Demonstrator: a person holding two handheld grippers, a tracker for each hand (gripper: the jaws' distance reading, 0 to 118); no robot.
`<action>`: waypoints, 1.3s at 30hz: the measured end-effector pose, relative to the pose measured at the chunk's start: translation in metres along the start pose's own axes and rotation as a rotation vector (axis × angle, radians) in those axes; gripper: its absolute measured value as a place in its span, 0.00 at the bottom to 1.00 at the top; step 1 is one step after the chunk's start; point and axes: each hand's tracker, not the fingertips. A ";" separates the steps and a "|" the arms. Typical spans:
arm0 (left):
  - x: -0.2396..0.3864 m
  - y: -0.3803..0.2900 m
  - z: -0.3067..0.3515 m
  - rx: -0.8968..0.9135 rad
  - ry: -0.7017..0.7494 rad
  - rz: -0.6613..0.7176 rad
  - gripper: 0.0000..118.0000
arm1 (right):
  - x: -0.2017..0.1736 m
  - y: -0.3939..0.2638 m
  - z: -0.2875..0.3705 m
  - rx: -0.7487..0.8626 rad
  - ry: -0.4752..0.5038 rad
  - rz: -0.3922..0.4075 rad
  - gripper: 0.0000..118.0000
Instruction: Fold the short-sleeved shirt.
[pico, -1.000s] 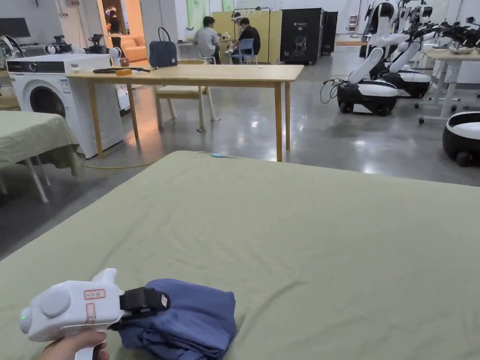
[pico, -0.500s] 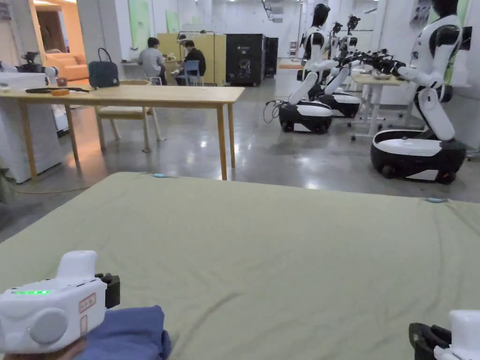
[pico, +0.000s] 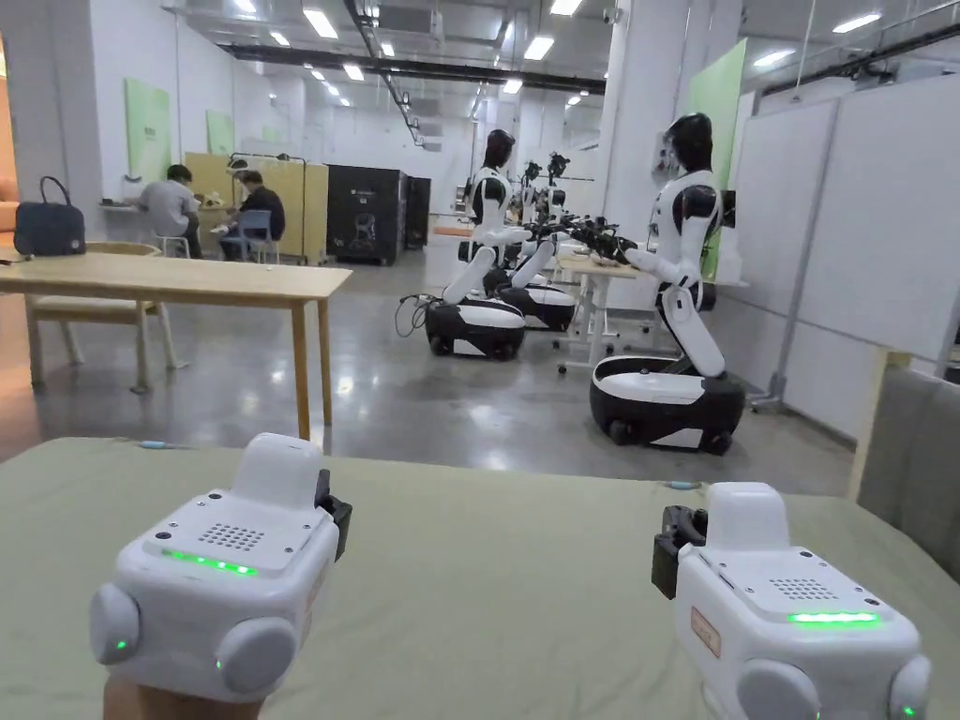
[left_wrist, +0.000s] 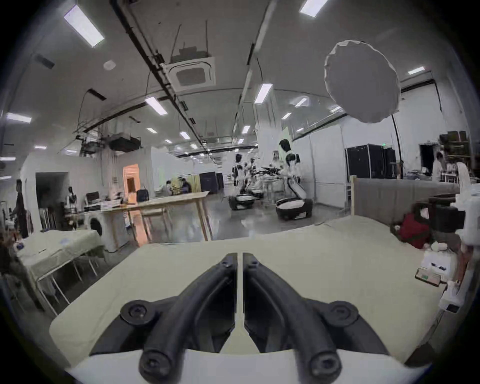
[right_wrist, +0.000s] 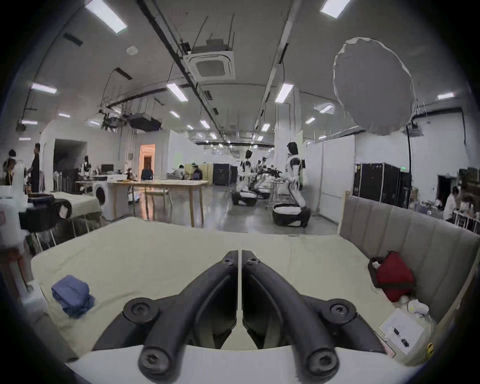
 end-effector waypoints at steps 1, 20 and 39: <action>0.002 0.001 0.000 -0.001 -0.005 -0.001 0.04 | 0.002 0.000 -0.001 -0.006 0.002 -0.001 0.03; 0.007 -0.010 -0.009 -0.029 -0.020 0.030 0.97 | -0.006 -0.008 -0.015 -0.066 0.021 -0.025 0.97; 0.003 -0.014 -0.007 -0.041 -0.017 0.086 0.97 | -0.018 -0.004 -0.018 -0.183 -0.046 -0.152 1.00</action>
